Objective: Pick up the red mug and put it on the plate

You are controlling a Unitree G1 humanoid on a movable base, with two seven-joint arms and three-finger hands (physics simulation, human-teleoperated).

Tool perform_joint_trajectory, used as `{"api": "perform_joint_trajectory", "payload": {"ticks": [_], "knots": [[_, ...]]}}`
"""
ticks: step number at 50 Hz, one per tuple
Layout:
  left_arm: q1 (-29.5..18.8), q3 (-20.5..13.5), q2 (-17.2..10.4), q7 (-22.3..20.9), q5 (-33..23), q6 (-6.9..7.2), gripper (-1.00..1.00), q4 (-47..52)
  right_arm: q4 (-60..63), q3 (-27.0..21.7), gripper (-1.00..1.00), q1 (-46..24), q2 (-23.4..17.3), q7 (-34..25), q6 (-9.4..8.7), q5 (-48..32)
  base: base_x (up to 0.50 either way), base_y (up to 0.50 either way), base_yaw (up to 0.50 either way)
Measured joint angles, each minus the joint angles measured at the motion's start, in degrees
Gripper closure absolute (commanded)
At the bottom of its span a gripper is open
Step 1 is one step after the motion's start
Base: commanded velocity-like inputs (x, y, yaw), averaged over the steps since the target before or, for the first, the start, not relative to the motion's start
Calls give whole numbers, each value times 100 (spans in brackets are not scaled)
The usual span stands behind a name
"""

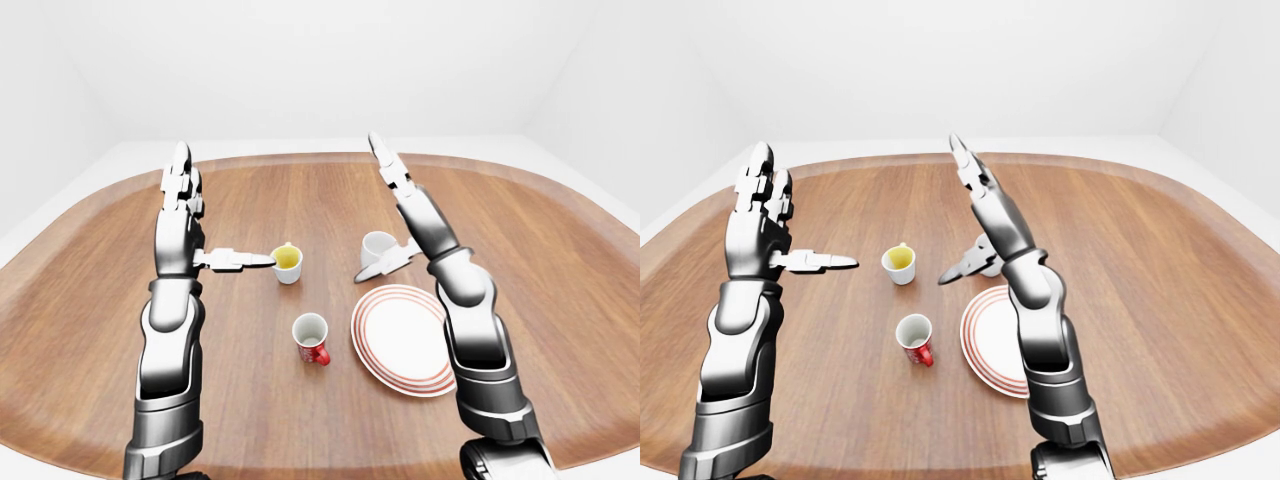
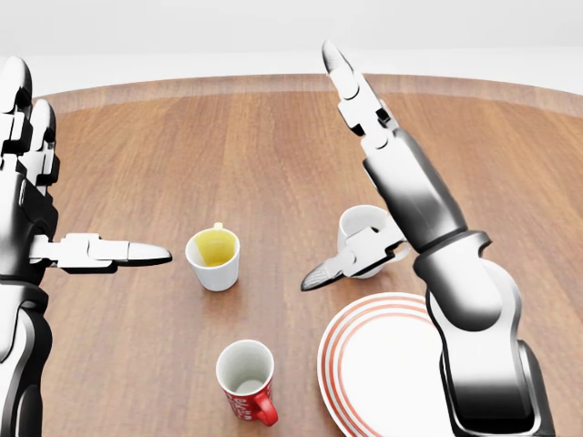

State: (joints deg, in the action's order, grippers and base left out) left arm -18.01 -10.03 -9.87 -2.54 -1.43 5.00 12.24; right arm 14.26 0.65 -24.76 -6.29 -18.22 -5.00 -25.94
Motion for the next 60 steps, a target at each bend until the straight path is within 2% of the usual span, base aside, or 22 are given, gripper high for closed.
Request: {"api": "perform_joint_trajectory", "payload": {"ticks": [15,29,44,60], "knots": [[-7,16,7,-3,-10,0,-100,-5,-710,260,-100,-259,220,-495,0,-1002,0,0,0],[-30,36,16,-15,-31,0,-100,-13,-1382,433,-100,-414,439,-726,0,-1718,0,0,0],[-68,85,45,-11,-65,0,-100,-74,-2031,593,-100,-403,658,-688,0,-2222,0,0,0],[-57,91,53,-24,-69,0,-100,-81,-2987,739,-100,-427,862,-336,0,-2585,0,0,0]]}}
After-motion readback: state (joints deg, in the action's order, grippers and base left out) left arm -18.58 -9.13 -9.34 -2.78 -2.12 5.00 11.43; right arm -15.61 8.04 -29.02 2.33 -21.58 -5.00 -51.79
